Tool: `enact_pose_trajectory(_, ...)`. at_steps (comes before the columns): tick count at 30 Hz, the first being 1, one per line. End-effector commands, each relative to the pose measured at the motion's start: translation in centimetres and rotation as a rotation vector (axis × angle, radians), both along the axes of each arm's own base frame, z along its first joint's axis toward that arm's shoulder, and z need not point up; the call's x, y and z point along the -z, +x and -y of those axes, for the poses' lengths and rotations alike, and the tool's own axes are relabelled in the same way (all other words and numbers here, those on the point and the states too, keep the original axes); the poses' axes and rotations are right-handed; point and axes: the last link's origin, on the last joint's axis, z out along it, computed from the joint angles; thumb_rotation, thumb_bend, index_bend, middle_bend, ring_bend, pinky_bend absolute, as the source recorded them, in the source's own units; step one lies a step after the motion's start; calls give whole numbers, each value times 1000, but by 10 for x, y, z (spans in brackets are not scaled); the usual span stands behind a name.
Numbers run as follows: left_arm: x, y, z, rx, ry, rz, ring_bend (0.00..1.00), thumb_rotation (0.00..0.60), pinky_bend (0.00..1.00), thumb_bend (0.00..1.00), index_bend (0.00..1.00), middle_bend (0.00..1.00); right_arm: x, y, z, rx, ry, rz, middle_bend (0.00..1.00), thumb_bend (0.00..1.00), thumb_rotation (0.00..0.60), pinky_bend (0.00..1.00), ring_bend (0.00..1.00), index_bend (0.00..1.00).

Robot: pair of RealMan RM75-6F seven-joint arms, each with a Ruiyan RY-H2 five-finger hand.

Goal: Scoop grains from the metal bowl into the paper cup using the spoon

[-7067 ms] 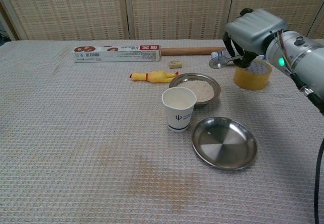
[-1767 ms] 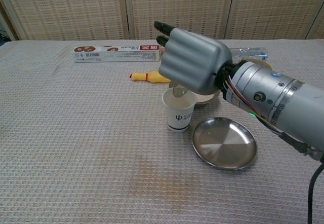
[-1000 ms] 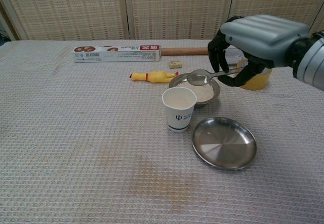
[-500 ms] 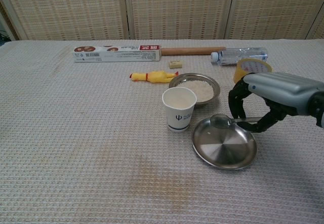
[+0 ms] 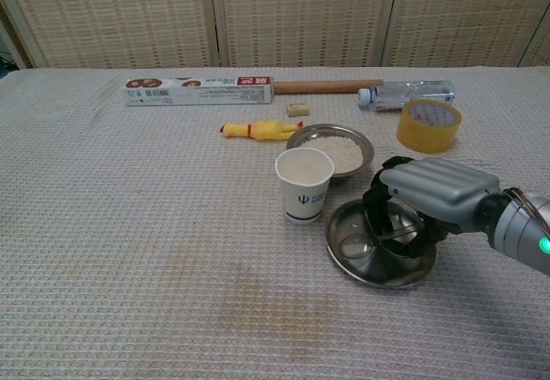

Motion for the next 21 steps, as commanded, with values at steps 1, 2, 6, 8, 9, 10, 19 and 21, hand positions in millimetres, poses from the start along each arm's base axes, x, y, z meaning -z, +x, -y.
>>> enact_pose_trajectory(1, 0, 0, 0, -1, 1, -1, 0, 600, 130, 476, 0, 0, 1, -2, 0, 1, 3, -25, 425, 345, 600, 50, 112, 458)
enact_pose_trajectory(2, 0, 0, 0, -1, 0, -1, 0, 600, 130, 476, 0, 0, 0, -2, -1, 4, 5, -29, 396, 345, 600, 50, 97, 404)
enact_pose_trajectory(6, 1, 0, 0, 0, -4, -1, 0, 600, 131, 476, 0, 0, -5, -3, -2, 5, -3, -43, 321, 346, 600, 50, 60, 174)
enact_pose_trajectory(8, 1, 0, 0, 0, -4, -1, 0, 600, 130, 476, 0, 0, -9, -3, -3, 4, -11, -45, 291, 336, 600, 50, 47, 111)
enact_pose_trajectory(9, 0, 0, 0, 0, -3, -1, 0, 600, 131, 476, 0, 0, -12, -2, -3, 5, -18, -41, 278, 326, 600, 50, 42, 91)
enact_pose_trajectory(10, 0, 0, 0, 1, -3, -1, 0, 600, 131, 477, 0, 0, -15, -1, -4, 5, -22, -36, 268, 315, 600, 50, 38, 82)
enact_pose_trajectory(19, -5, 0, 0, 3, 26, 7, 0, 600, 132, 477, 0, 0, -98, -8, -34, -12, -303, 19, 132, 239, 600, 27, 0, 15)
enact_pose_trajectory(21, -8, -1, 0, 2, 46, 12, 0, 600, 132, 476, 0, 0, -124, -26, -52, 4, -424, -48, 53, 219, 600, 5, 0, 0)
